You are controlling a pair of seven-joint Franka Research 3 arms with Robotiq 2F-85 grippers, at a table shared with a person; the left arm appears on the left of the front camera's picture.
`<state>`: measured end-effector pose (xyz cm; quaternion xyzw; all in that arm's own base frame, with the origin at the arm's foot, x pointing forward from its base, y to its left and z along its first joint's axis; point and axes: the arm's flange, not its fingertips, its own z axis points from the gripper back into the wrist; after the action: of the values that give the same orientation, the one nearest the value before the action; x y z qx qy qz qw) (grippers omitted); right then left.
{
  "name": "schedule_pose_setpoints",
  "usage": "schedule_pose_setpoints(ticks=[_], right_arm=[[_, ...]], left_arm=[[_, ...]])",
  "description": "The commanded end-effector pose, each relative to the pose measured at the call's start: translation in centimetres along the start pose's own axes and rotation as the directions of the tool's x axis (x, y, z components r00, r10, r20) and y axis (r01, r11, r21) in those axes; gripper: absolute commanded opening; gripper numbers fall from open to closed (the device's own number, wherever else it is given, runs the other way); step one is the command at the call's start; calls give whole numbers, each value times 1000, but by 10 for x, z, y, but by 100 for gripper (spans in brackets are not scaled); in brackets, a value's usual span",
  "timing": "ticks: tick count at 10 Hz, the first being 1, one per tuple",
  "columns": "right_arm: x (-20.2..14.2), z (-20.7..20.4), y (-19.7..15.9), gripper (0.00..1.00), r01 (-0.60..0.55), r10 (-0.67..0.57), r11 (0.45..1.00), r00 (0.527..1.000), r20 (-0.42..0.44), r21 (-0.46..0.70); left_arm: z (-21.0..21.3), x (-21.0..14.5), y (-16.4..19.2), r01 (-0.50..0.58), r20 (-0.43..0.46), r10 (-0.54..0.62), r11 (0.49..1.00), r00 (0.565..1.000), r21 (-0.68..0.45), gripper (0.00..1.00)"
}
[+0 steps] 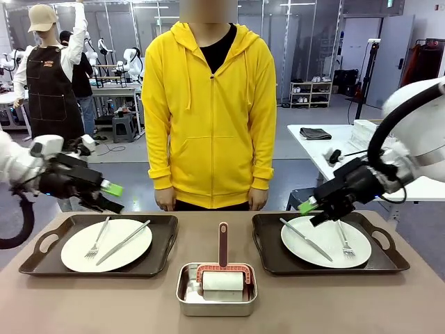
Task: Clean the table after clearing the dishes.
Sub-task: When the left (or right) Handle tray is removed, use the left hand (or right hand) to clean the left (or right) side of the table with the Lint Roller.
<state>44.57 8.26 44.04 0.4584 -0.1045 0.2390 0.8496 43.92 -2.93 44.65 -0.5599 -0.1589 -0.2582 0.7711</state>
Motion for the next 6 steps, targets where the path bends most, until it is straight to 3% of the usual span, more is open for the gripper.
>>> schedule_pose_setpoints(ticks=[1, 3, 5, 6], right_arm=[[-6, 30, -20, 100, 34, -42, 979, 999, 32, 203], [-31, 76, -42, 100, 40, -55, 970, 997, 53, 240], [-77, 148, -77, 100, 94, -132, 966, 980, 147, 242], [-115, 188, -100, 100, 143, -203, 957, 952, 231, 253]], left_arm=[[43, -7, 15, -60, 50, 68, 986, 996, -158, 100], [117, -46, 20, -76, 78, 88, 987, 993, -139, 100], [189, -105, 35, -124, 205, 142, 987, 968, -98, 100], [220, -141, 39, -185, 212, 184, 983, 960, -16, 100]])
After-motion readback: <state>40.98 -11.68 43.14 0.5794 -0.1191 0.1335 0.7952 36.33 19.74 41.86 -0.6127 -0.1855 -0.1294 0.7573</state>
